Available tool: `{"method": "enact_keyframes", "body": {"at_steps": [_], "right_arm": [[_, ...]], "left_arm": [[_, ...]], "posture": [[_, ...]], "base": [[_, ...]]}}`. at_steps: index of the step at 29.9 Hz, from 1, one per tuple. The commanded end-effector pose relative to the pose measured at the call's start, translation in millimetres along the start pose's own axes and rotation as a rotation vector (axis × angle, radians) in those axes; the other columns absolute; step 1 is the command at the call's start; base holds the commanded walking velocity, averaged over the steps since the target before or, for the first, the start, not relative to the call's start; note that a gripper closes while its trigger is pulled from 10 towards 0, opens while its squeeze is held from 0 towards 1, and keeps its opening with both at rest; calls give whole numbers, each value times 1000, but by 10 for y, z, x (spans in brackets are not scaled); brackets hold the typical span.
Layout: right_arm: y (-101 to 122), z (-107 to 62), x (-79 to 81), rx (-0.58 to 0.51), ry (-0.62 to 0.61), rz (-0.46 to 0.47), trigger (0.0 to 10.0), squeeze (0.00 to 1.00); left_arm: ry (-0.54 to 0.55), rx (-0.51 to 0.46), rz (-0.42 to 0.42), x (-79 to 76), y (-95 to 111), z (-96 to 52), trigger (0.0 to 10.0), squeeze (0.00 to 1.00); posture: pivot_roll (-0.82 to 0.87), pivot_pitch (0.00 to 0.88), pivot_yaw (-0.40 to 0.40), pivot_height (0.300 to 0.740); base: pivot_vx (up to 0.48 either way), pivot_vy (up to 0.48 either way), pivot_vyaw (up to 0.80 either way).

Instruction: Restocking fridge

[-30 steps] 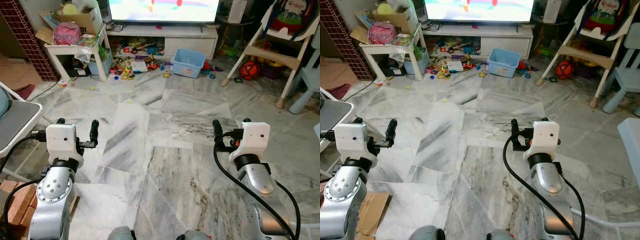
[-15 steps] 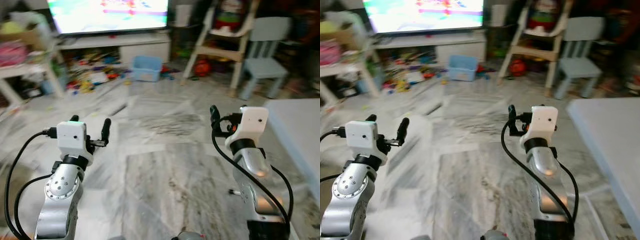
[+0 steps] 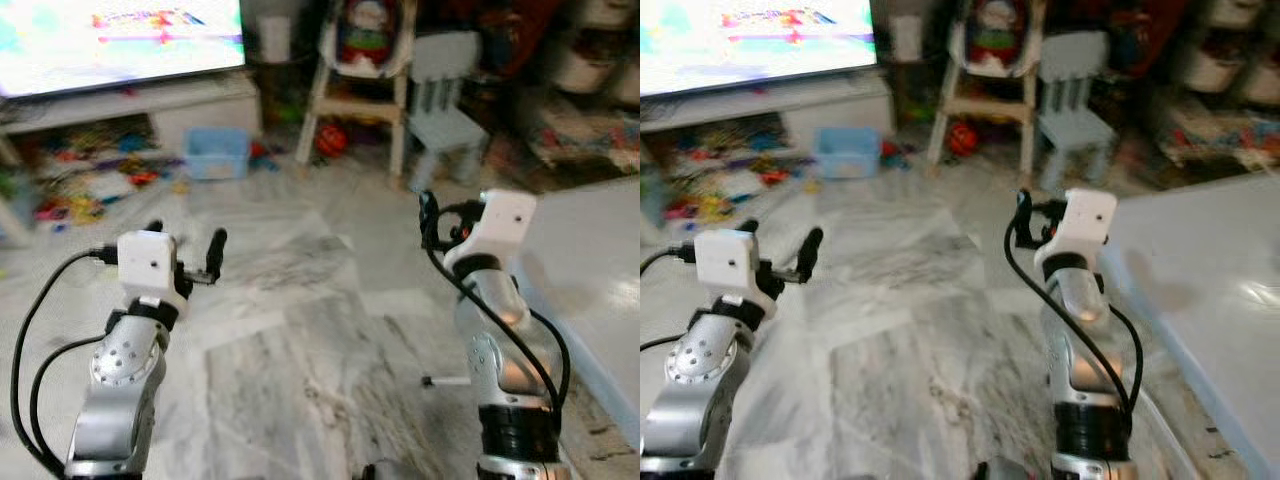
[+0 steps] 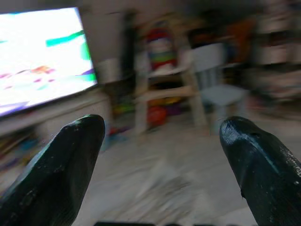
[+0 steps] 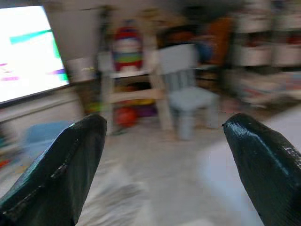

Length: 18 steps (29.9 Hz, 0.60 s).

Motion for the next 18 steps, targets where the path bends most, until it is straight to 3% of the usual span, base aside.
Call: {"method": "enact_keyframes", "body": {"at_steps": [1, 7, 18], "right_arm": [[35, 30, -141, -4, -53, -2, 10000, 0], [59, 62, -189, -11, -84, -31, 10000, 0], [59, 73, -230, -20, -111, -61, 10000, 0]], "left_arm": [[-89, -13, 10, -177, 61, 42, 10000, 0], [-90, 0, -10, -151, 15, 20, 10000, 0], [-145, 26, -55, -303, -67, 12, 10000, 0]], "posture": [[38, 12, -3, 740], [34, 14, -5, 740], [21, 0, -6, 740]], "base": [[435, 0, -800], [431, 0, -800], [427, 0, -799]]}}
Point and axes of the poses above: a point about 5 cm out from each wrist's last joint towards the gripper, its own z axis pointing out of the wrist towards the gripper, its own y axis along the axis of the wrist's last joint, x = y × z, the point moved 4 cm from there along z, pointing out of the wrist towards the gripper, and after that the axes turned 9 degrees about -z, right-handed, at the moved point
